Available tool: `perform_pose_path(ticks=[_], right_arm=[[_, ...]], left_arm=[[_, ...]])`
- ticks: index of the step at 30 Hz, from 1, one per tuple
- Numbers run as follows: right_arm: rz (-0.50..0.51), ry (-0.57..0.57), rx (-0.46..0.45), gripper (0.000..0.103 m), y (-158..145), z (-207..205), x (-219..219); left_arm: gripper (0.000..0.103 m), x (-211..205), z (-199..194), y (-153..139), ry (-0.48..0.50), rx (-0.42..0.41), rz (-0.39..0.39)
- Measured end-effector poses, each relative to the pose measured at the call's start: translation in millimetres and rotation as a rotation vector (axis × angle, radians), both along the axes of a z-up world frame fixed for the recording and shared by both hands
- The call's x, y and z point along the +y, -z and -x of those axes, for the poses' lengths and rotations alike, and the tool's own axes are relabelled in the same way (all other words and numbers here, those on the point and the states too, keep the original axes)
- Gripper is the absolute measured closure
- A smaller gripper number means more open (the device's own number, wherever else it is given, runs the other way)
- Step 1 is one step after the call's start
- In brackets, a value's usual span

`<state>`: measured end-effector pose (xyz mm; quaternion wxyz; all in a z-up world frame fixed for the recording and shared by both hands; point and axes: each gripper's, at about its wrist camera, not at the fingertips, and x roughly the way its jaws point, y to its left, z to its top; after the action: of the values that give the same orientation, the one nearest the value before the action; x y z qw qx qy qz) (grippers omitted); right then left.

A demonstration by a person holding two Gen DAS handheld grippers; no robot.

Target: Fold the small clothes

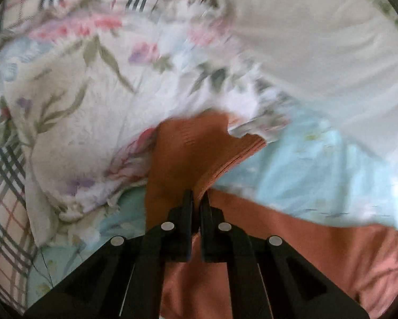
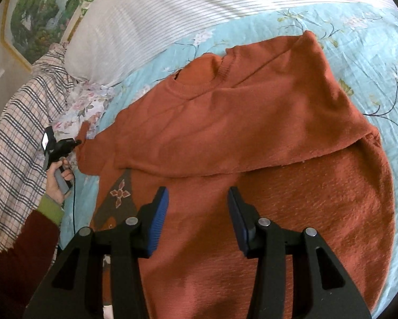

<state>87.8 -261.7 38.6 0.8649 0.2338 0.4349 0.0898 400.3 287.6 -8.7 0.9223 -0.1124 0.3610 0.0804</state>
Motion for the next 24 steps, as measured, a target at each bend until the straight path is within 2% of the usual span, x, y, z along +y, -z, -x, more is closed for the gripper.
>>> perform_pose_path(ticks=[3, 6, 15, 19, 24], right_arm=[[-0.016, -0.004, -0.009, 0.056, -0.5, 3.8, 2.5], [-0.025, -0.001, -0.015, 0.056, -1.0, 8.7, 1.1], [-0.045, 0.072, -0.035, 0.056, -4.7, 29.1, -28.7], [-0.054, 0.109, -0.032, 0.056, -1.2, 37.0, -43.4], [-0.069, 0.138, -0.027, 0.056, 2.1, 43.7, -56.7]], left_arm=[[0.101, -21.6, 31.7, -19.0, 0.069, -0.061, 0.068], [0.101, -62.2, 61.9, -29.9, 0.160, -0.111, 0.136], [0.101, -240.1, 121.3, -37.7, 0.481, -0.141, 0.294], [0.101, -316.7, 138.8, -31.8, 0.605, -0.121, 0.321], [0.101, -391.5, 141.3, 4.0, 0.693, -0.029, 0.272]])
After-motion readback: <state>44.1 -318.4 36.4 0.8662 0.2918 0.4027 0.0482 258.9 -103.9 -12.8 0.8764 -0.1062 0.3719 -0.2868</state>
